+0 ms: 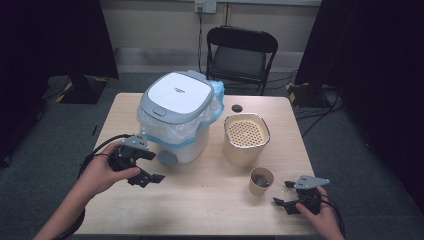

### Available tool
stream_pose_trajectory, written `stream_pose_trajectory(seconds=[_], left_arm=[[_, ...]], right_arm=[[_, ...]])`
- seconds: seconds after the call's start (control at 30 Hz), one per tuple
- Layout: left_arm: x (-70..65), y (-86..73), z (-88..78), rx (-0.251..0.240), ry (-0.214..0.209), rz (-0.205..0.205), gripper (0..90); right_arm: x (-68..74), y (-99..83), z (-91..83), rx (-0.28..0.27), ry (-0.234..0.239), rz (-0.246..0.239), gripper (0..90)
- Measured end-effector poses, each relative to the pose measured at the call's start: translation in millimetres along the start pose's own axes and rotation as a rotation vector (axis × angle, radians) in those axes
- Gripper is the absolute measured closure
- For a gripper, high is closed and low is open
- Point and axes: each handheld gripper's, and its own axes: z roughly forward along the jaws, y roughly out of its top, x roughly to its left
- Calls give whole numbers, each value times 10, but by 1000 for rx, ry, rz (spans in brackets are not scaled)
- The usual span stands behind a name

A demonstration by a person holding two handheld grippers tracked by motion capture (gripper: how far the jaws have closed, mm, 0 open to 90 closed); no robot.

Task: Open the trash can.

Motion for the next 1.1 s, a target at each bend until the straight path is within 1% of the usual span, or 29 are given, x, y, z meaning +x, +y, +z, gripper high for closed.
stream_pose_trajectory(seconds=[0.03,0.1,0.13,0.2,0.27,0.33,0.37,0.4,0.43,0.5,0.57,0.73,0.87,0.97,1.03,1.1], left_arm=[[1,19,-8,-10,-2,-12,162],[14,51,-34,-2,0,-12,162],[16,70,-47,-9,0,-16,162],[21,110,-82,-11,17,-16,161],[37,154,-126,-16,22,-15,162],[43,187,-153,-28,36,-28,162],[57,211,-174,-33,32,-32,162],[60,225,-184,-40,34,-39,162],[64,245,-202,-37,40,-44,162],[72,288,-233,-43,41,-37,162],[69,327,-264,-44,54,-40,163],[77,418,-332,-56,43,-51,178],[80,474,-363,-59,45,-41,211],[76,518,-369,-53,43,-45,233],[73,550,-377,-56,43,-45,238],[71,584,-392,-64,41,-46,265]], right_arm=[[0,0,0,0,0,0,194],[0,0,0,0,0,0,193],[0,0,0,0,0,0,194],[0,0,0,0,0,0,193],[1,0,0,-1,-1,1,193],[1,0,2,-2,3,2,193],[0,-1,2,-1,3,1,194],[1,-1,1,-1,1,1,194],[0,-1,2,-1,3,1,194],[1,-1,1,-1,1,1,193],[1,-1,2,-1,3,1,194],[1,0,2,-2,1,3,193],[1,0,2,-2,-1,2,193],[1,0,4,-3,2,3,194],[1,0,3,-3,2,2,193],[2,0,3,-3,1,2,194]])
